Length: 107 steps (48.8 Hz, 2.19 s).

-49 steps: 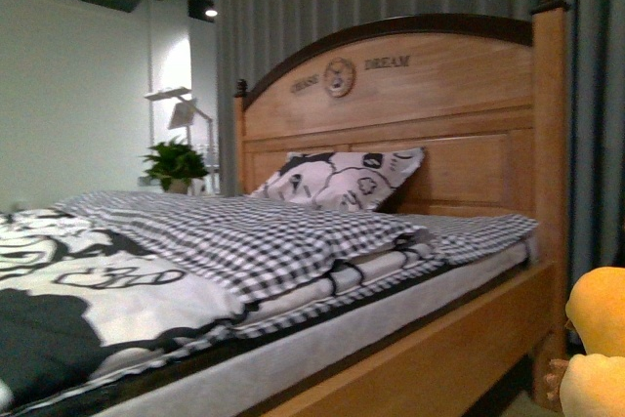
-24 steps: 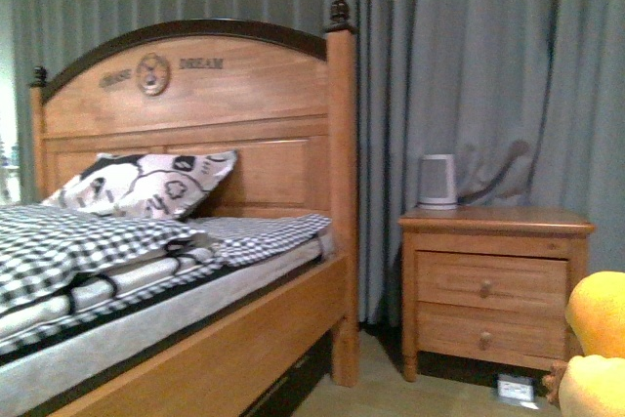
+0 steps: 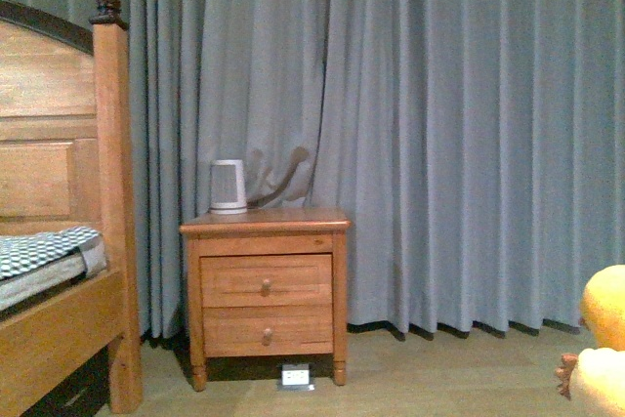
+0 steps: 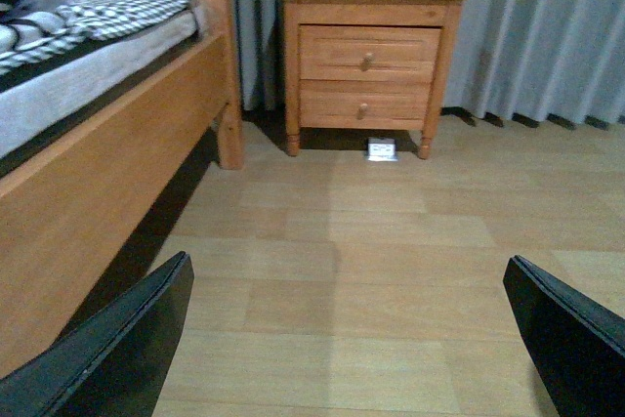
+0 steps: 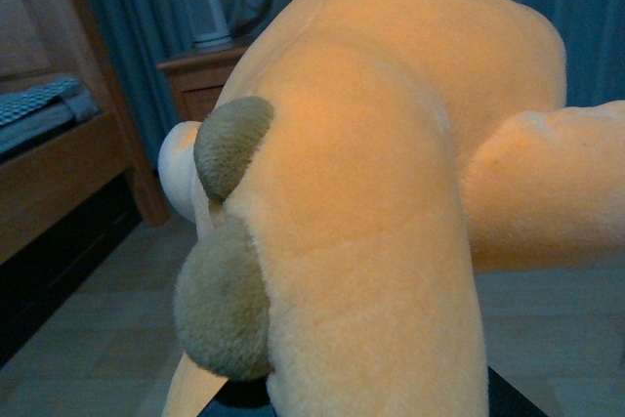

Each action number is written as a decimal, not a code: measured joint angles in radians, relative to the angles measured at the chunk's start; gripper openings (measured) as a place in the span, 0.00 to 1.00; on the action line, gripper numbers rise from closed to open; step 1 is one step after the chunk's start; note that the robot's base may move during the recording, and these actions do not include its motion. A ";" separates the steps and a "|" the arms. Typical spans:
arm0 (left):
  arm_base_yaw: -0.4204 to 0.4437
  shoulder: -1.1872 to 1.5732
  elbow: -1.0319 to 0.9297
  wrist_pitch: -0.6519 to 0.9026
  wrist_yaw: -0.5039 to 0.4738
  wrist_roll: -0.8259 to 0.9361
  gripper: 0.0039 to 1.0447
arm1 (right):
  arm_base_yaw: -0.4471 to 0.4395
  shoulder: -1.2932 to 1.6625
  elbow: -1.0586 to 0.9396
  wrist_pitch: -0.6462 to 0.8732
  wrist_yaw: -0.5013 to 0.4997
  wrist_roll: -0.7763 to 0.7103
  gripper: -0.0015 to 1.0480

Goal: Put away toys

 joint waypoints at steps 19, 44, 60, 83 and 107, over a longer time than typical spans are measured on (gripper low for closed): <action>0.000 0.000 0.000 0.000 -0.008 0.000 0.95 | 0.001 0.000 0.000 0.000 -0.014 0.000 0.18; 0.000 0.000 0.000 0.000 -0.008 0.000 0.95 | 0.001 0.001 0.000 0.000 -0.014 0.000 0.18; 0.000 0.000 0.000 0.000 -0.007 0.000 0.95 | 0.001 0.001 0.000 0.000 -0.014 0.000 0.18; 0.000 0.000 0.000 0.000 -0.005 0.000 0.95 | 0.001 0.001 0.000 0.000 -0.014 0.000 0.18; 0.001 0.000 0.000 0.000 -0.007 0.000 0.95 | 0.001 0.002 0.000 0.000 -0.012 0.001 0.18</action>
